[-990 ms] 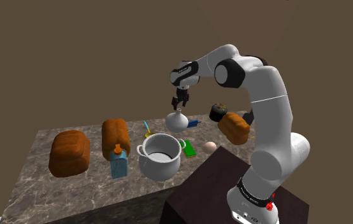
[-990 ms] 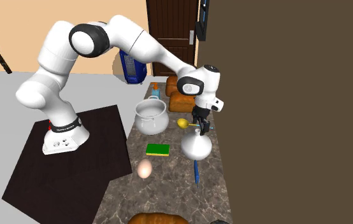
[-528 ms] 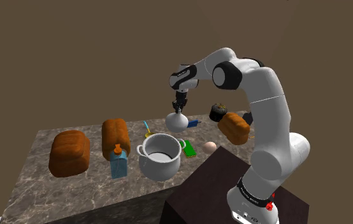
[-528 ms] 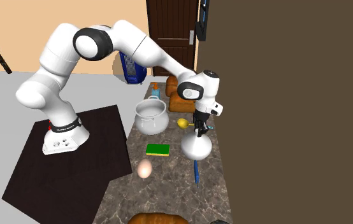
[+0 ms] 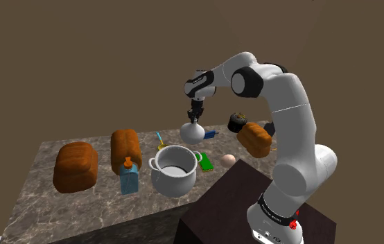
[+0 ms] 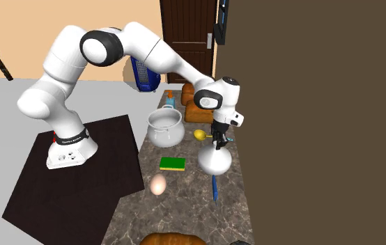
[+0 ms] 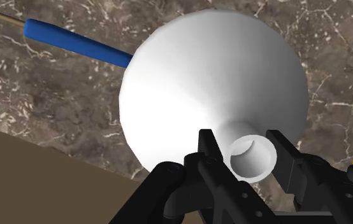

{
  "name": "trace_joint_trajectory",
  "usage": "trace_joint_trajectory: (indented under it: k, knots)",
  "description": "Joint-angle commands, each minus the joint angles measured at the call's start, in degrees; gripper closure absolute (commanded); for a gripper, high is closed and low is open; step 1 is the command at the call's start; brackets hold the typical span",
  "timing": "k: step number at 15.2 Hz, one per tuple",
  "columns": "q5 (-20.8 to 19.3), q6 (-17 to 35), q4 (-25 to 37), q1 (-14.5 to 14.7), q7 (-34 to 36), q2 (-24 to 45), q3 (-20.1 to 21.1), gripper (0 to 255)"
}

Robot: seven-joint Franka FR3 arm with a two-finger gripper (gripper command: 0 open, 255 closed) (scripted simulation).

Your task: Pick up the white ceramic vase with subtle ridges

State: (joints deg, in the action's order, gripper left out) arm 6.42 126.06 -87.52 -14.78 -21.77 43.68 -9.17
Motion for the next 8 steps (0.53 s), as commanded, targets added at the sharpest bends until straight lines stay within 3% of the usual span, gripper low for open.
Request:
trace_joint_trajectory:
  k: [1,8]
  knots:
    - [-0.07,-0.43,-0.19,0.05,0.02,-0.59,-0.06,255]
    - [-0.54,-3.89,-0.03,0.31,0.21,-3.9,-0.45,255]
